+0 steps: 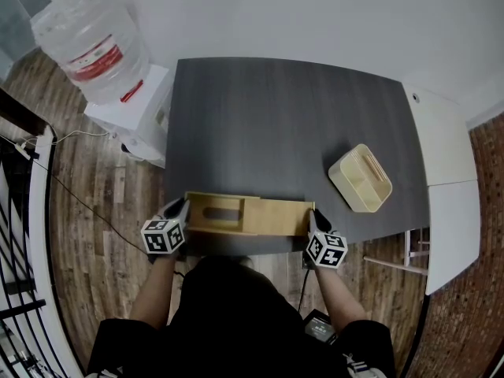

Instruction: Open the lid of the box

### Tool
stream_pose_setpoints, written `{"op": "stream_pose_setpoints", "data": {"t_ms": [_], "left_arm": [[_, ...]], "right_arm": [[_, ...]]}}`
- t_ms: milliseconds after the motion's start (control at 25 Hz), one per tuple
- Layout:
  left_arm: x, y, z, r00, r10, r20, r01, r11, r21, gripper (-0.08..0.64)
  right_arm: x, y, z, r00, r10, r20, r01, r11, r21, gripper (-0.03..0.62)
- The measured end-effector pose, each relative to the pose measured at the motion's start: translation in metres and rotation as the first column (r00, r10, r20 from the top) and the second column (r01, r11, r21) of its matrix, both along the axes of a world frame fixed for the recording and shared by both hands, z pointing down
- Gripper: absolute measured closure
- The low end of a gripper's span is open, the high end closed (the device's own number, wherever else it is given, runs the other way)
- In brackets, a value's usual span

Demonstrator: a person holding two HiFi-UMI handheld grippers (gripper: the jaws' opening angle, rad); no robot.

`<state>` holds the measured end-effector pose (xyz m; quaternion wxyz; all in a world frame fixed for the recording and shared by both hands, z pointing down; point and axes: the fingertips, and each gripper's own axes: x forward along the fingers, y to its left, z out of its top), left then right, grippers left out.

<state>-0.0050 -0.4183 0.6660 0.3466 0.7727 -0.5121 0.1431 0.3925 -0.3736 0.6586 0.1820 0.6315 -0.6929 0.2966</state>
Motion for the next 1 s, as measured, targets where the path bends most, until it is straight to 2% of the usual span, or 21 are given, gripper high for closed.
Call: {"op": "stream_pose_setpoints", "data": {"t_ms": [800, 1000], "left_arm": [[-0.002, 0.000, 0.000, 1.000, -0.014, 0.004, 0.014, 1.000, -0.003, 0.502], [-0.001, -0.002, 0.002, 1.000, -0.016, 0.011, 0.016, 1.000, 0.000, 0.502]], "right_arm": [[0.024, 0.003, 0.003, 0.997, 0.074, -0.029, -0.074, 0.997, -0.005, 0.557], [0.022, 0.000, 0.004, 0.998, 0.056, -0.024, -0.055, 0.998, 0.013, 0.523]]}}
